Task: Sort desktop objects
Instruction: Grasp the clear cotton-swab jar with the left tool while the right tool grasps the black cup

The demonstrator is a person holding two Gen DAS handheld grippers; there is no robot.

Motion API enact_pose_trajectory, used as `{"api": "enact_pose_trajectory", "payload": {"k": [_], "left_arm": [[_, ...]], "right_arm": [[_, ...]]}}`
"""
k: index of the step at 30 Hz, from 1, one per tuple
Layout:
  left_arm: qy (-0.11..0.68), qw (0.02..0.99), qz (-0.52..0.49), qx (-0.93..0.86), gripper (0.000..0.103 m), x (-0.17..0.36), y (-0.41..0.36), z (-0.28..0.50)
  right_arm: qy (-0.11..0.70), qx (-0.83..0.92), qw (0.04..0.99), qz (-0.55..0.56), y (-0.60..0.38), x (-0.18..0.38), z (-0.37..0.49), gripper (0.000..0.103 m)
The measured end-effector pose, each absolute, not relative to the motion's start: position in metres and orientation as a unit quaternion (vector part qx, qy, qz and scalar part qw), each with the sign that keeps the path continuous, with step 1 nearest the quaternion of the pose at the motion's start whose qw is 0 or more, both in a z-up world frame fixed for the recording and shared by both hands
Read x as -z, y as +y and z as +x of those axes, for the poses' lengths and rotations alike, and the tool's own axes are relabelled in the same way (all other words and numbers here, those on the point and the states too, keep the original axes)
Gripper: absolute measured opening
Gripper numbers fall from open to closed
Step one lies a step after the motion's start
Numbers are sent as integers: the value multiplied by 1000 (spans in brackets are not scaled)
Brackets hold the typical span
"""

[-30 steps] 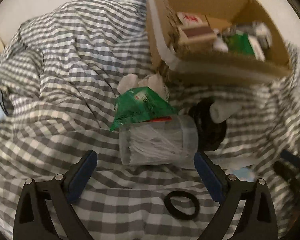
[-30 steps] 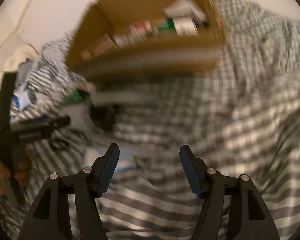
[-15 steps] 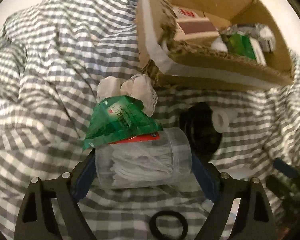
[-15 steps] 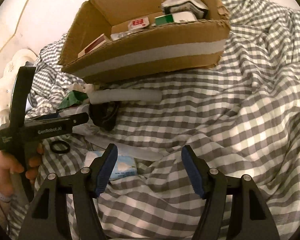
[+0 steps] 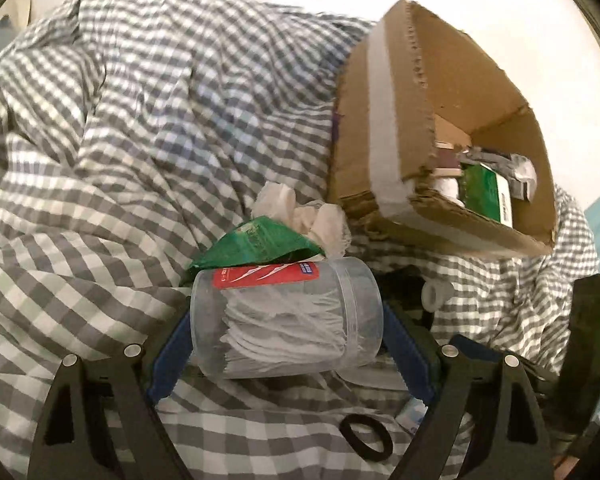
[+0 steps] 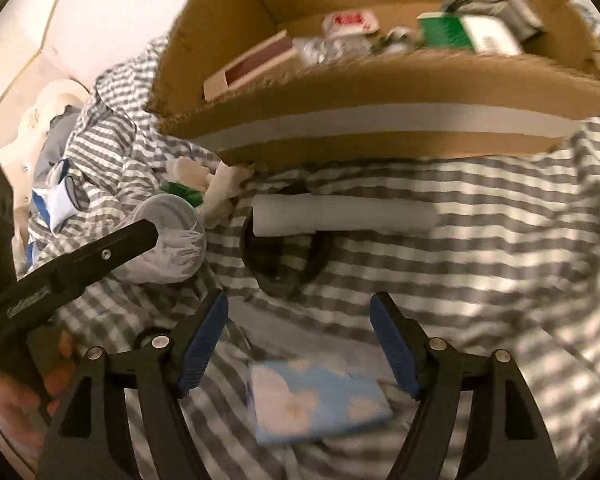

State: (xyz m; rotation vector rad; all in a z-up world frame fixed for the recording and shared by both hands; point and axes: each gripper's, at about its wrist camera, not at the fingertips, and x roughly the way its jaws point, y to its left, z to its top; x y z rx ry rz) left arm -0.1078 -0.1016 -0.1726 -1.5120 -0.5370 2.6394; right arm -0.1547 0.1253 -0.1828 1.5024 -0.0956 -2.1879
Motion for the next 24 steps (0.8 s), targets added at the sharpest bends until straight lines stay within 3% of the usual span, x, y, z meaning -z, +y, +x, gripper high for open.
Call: {"api": "enact_pose_trajectory", "payload": {"k": [7, 8, 9, 11, 16, 24], "left_arm": [[-193, 30, -496, -846, 90, 184, -104, -115], [-192, 30, -497, -846, 90, 185, -104, -115], [-190, 30, -498, -846, 90, 186, -103, -116], [-186, 32, -498, -846, 90, 186, -103, -116], [-178, 32, -495, -850, 90, 183, -99, -111], [-142, 29, -496, -856, 90, 163, -84, -93]], "right_arm": [[-3, 802, 218, 556, 96, 203, -183, 73], [10, 799, 215, 562, 93, 207, -184, 71], [11, 795, 220, 565, 92, 209, -183, 62], [17, 795, 224, 563, 92, 208, -178, 61], [53, 813, 210, 541, 97, 189, -156, 61], [31, 842, 206, 497, 118, 132, -130, 60]]}}
